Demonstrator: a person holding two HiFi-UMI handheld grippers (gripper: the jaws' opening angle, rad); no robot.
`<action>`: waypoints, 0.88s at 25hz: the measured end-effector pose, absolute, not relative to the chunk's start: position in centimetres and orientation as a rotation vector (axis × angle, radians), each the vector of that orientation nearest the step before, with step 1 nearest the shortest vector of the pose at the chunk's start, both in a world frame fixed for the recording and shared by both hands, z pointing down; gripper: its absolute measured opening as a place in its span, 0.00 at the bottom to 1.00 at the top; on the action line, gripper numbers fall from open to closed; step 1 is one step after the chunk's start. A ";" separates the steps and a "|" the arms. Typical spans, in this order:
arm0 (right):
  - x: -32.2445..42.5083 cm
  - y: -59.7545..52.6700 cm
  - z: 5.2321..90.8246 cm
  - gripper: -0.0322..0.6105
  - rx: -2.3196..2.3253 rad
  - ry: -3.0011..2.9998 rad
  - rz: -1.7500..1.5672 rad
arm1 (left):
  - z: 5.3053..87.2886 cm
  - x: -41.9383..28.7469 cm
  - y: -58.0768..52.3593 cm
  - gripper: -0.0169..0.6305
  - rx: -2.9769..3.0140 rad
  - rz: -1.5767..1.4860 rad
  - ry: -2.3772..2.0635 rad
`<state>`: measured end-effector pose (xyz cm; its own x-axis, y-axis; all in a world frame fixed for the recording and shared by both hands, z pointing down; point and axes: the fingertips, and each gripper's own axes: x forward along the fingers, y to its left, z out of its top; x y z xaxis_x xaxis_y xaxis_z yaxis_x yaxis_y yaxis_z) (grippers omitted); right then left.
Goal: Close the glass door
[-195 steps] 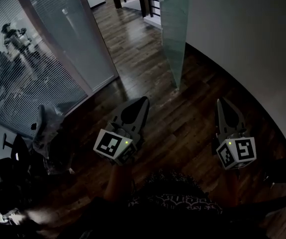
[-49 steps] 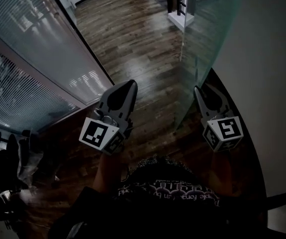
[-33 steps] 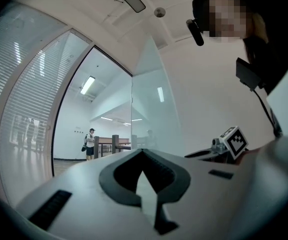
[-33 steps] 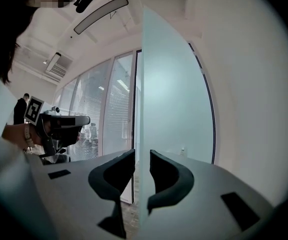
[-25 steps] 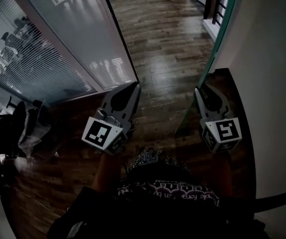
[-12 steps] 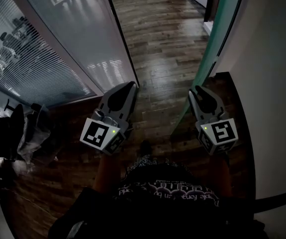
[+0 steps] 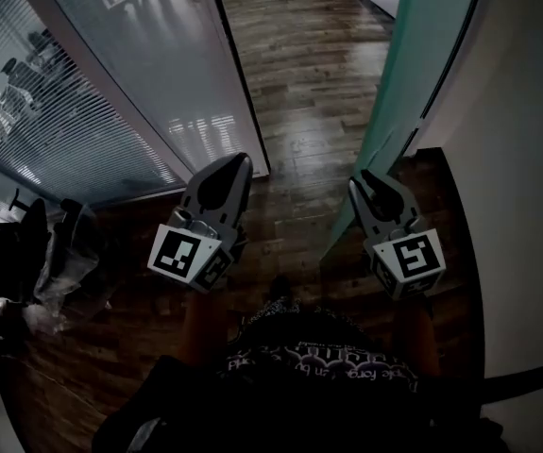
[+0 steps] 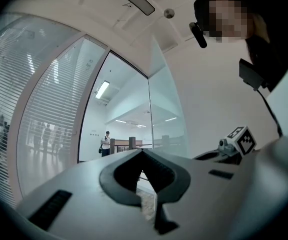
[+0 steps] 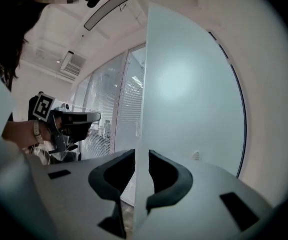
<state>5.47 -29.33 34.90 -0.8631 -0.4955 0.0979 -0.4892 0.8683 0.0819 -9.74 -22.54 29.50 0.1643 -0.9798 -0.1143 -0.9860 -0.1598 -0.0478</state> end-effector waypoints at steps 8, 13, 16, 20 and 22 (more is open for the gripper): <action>1.4 -30.1 34.8 0.17 0.695 -2.939 -0.097 | 29.5 -14.3 -23.1 0.03 -2.234 0.091 2.067; -1.1 -30.8 34.8 0.17 0.661 -2.943 -0.097 | 29.4 -16.7 -23.1 0.03 -2.187 0.093 2.112; -2.5 -31.5 34.8 0.17 0.649 -2.945 -0.097 | 29.3 -18.1 -23.3 0.03 -2.162 0.092 2.138; -4.3 -32.3 34.7 0.17 0.644 -2.953 -0.077 | 29.2 -20.1 -23.2 0.03 -2.132 0.099 2.155; -5.2 -32.6 34.7 0.17 0.652 -2.952 -0.079 | 29.2 -21.1 -23.0 0.03 -2.122 0.105 2.167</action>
